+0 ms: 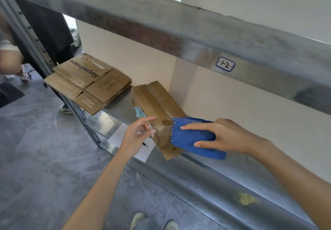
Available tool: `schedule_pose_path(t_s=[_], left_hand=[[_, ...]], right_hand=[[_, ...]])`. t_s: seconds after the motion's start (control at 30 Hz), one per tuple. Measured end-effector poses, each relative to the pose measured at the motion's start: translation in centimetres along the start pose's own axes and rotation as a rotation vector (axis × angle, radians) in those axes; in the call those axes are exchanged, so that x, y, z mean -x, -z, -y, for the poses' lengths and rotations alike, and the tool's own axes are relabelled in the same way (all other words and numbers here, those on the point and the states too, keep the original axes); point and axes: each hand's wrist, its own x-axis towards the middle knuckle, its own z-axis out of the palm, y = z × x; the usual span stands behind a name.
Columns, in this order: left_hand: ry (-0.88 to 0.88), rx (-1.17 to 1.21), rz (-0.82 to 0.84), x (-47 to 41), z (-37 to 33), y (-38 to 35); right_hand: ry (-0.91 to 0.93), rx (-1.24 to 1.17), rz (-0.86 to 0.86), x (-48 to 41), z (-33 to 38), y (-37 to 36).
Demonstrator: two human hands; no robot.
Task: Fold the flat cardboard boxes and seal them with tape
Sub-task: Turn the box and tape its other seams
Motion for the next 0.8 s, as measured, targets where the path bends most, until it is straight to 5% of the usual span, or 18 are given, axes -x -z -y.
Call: schedule_pose_path(t_s=[0.37,0.57,0.8], left_hand=[[-0.087,-0.011,-0.009,-1.7,0.7,-0.3],[-0.258,-0.371,-0.027,-3.6,1.4,0.4],[-0.319,-0.335,0.178,-6.1,0.8,1.9]], right_hand=[[-0.137,0.079,0.033,0.0,1.4,0.3],[-0.188,0.079,0.022,0.3,1.7,0.7],[-0.239,0.083,0.019,0.4,1.4,0.6]])
